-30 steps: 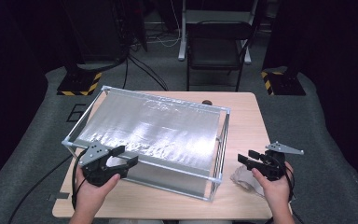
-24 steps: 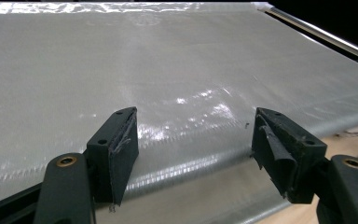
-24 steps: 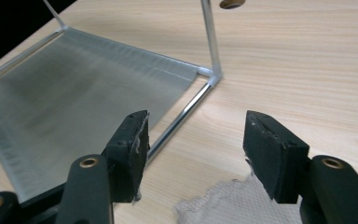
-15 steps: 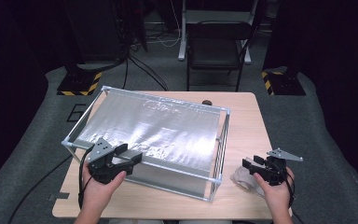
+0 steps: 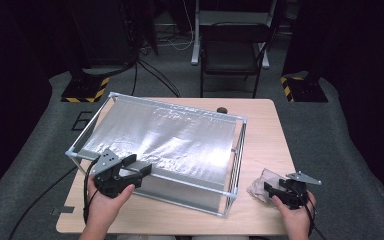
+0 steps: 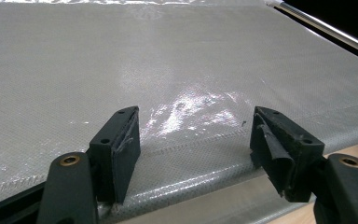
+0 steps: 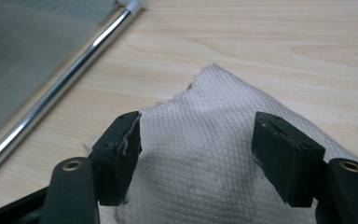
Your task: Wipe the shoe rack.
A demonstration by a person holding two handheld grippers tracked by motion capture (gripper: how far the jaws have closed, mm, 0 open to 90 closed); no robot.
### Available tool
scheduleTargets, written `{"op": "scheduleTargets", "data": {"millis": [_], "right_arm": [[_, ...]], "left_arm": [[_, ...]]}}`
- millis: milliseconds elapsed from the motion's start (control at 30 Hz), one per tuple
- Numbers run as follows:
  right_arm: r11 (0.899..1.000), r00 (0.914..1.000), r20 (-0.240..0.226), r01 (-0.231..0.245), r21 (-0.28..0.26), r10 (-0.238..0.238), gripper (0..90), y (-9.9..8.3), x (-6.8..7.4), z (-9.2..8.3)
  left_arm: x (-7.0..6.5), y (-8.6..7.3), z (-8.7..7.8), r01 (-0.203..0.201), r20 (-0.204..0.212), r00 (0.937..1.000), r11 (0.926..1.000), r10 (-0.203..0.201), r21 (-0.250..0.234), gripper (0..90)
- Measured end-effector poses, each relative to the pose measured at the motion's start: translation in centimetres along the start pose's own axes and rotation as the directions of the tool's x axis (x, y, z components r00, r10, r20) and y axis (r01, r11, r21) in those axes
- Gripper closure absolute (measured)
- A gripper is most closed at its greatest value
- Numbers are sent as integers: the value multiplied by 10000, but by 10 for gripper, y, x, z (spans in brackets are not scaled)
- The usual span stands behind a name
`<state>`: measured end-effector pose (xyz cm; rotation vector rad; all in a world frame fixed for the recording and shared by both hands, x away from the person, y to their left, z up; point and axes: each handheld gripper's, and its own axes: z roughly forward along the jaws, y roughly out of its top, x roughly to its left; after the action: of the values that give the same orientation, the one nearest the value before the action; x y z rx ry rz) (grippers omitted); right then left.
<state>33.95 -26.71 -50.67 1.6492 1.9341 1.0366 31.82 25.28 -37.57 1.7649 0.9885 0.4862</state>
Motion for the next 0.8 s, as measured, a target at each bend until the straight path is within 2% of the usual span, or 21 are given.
{"op": "scheduleTargets", "data": {"millis": [33,133,267,367,433,467,533,700,800], "right_arm": [[9999,10000,69,-71,-119,72,312,-2,0,2],[9998,9998,194,92,173,-96,305,-5,0,5],[9995,9995,280,142,276,-150,295,-8,3,9],[9996,9983,513,255,112,-260,296,-10,6,11],[9987,9966,648,494,157,-503,297,-12,9,11],[9966,9935,793,815,93,-820,298,-14,10,12],[9956,9902,1035,928,120,-935,298,-14,13,13],[9956,9911,941,932,125,-940,352,-15,14,12],[9935,9900,829,1139,71,-1141,414,-16,14,11]], "left_arm": [[0,0,0,0,8,10000,10000,0,-2,328],[1,0,-1,-31,18,10000,10000,31,-2,328],[0,-1,0,-60,-9,10000,10000,60,-16,329],[0,-1,0,1,-33,10000,10000,-1,-9,329],[0,-1,0,-25,-44,10000,10000,25,-17,329],[0,-1,0,0,-39,10000,10000,0,-34,329],[0,-2,1,12,-42,10000,9999,-13,-108,329],[-1,-2,0,62,-46,10000,9999,-63,-111,330],[-1,-2,1,54,-53,10000,9999,-55,-120,330]]}}
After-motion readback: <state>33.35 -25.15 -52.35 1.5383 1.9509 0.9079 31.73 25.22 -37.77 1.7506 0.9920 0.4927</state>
